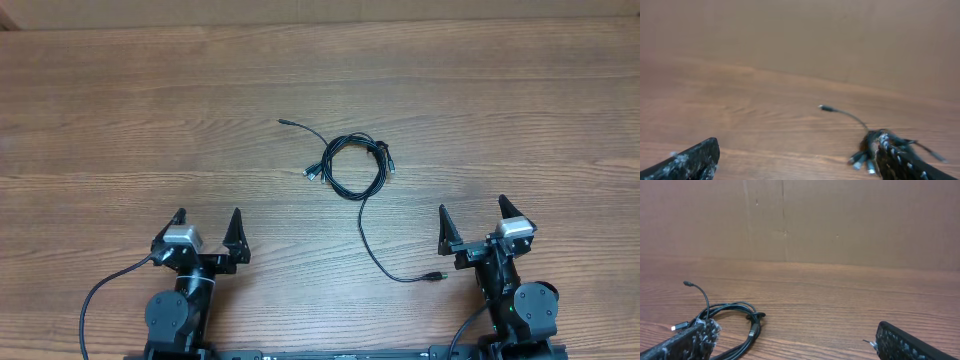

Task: Untangle cables
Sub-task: 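Move the left gripper forward to the left side of the black cable bundle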

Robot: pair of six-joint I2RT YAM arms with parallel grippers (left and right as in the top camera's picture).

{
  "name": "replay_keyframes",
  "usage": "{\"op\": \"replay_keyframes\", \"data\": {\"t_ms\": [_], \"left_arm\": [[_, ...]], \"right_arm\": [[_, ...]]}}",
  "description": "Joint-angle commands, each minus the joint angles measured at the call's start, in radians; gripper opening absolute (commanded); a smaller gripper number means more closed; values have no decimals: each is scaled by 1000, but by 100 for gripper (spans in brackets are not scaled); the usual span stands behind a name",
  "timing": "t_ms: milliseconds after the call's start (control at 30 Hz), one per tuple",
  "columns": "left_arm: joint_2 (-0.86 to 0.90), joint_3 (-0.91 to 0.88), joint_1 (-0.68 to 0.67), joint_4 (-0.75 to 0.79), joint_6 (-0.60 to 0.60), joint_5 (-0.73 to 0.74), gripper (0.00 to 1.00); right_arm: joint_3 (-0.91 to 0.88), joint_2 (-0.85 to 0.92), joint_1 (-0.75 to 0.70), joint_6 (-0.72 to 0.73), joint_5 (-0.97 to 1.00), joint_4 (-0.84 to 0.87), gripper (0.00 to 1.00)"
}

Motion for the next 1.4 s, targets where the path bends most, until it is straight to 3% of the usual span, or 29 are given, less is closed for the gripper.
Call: {"op": "replay_keyframes", "data": {"t_ms": [0, 300, 533, 767, 1000, 1200, 1367], "left_arm": [[-11, 36, 5, 16, 92, 164, 100], [12, 406, 5, -285, 232, 173, 100], [184, 746, 5, -406, 258, 247, 100], [494, 1077, 5, -552, 310, 466, 100], [872, 1369, 4, -829, 376, 555, 100], [1144, 1501, 4, -1030, 376, 558, 99], [1374, 1510, 4, -1109, 344, 558, 99]], "right_arm": [[-10, -8, -7, -2, -6, 5, 100], [-10, -8, -7, -2, -6, 5, 100], [-10, -8, -7, -2, -6, 5, 100], [-10, -8, -7, -2, -6, 6, 100], [-10, -8, -7, -2, -5, 5, 100], [-10, -8, -7, -2, -6, 5, 100], [-10, -8, -7, -2, -6, 5, 100]]}}
